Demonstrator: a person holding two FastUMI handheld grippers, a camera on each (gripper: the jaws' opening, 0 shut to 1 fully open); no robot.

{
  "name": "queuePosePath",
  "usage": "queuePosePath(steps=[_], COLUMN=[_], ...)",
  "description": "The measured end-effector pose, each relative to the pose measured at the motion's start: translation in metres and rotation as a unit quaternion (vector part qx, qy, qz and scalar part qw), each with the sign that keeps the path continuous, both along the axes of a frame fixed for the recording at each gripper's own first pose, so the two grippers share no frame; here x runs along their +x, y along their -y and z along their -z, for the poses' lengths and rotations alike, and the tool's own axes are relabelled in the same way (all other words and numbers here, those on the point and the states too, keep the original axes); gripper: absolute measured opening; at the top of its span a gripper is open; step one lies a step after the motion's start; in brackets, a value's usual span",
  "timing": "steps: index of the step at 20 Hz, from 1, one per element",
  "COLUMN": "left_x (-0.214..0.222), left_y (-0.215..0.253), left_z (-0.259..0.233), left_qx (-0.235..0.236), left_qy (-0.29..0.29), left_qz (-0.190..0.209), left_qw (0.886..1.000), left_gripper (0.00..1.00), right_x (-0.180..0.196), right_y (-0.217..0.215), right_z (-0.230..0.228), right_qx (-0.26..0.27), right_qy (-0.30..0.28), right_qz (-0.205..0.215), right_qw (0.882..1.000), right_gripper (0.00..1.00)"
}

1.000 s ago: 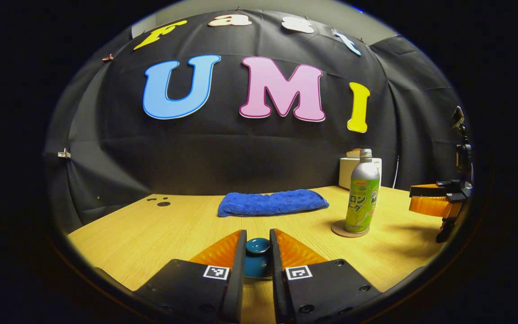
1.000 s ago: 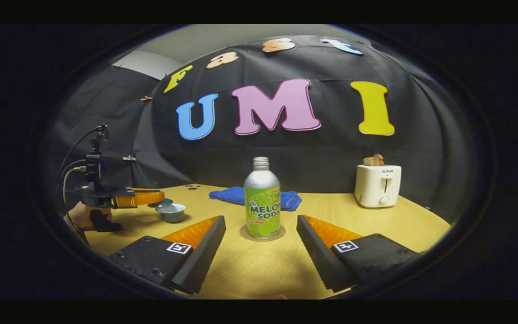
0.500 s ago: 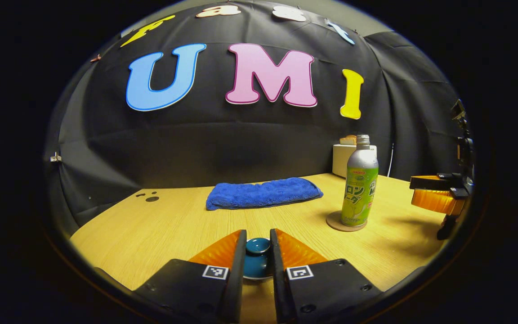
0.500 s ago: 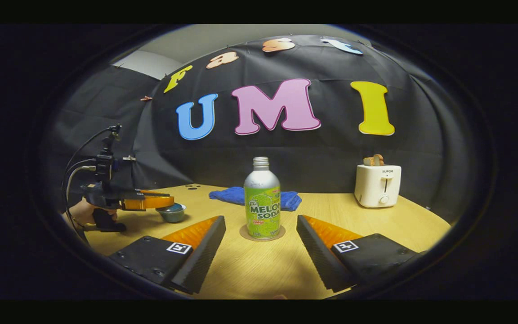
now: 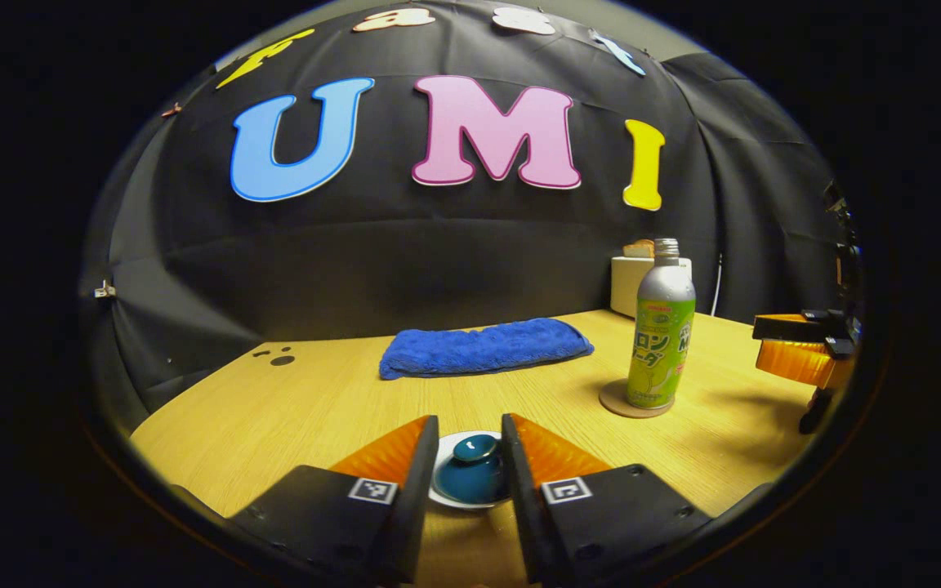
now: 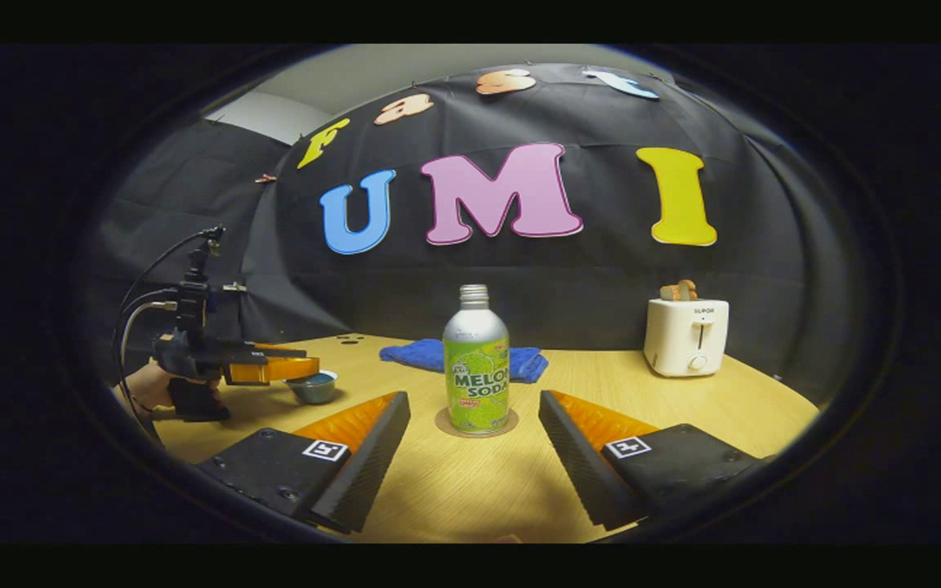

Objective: Open the teacup lid with one hand, grasp the water bottle and pour water into the teacup with the other hand; after pouring, place the water bottle on the coaster and then close the teacup lid.

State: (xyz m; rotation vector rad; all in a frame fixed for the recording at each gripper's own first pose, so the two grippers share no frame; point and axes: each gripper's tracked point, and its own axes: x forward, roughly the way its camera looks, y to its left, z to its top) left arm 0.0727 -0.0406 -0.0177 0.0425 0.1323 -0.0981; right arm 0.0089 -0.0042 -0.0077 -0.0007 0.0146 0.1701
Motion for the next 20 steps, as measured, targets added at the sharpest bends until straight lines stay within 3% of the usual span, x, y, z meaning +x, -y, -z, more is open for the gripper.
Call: queuePosePath(steps=[1, 3, 8, 16, 20], left_x=[-0.002, -0.009, -0.029, -0.054, -0.055], left_y=[0.001, -0.002, -0.001, -0.007, -0.003], left_z=[0.000, -0.004, -0.016, -0.018, -0.018], left_qx=[-0.008, -0.022, -0.025, -0.022, -0.022], left_qy=[0.004, 0.017, 0.059, 0.070, 0.069], left_qz=[0.001, -0.002, -0.012, -0.052, -0.042], left_qw=[1.000, 1.000, 0.998, 0.996, 0.996], left_gripper=[0.63, 0.72, 0.86, 0.93, 0.93], right_x=[0.000, 0.001, 0.001, -0.006, -0.005], right_y=[0.000, 0.000, 0.001, -0.002, 0.000], right_z=[0.000, 0.000, 0.000, 0.000, 0.000], right_qx=[0.000, 0.000, 0.000, -0.002, -0.001], right_qy=[0.000, 0.000, 0.000, 0.002, 0.001], right_qz=[0.000, 0.000, 0.004, 0.017, 0.020], right_qw=[1.000, 1.000, 1.000, 1.000, 1.000], right_gripper=[0.98, 0.98, 0.98, 0.98, 0.98])
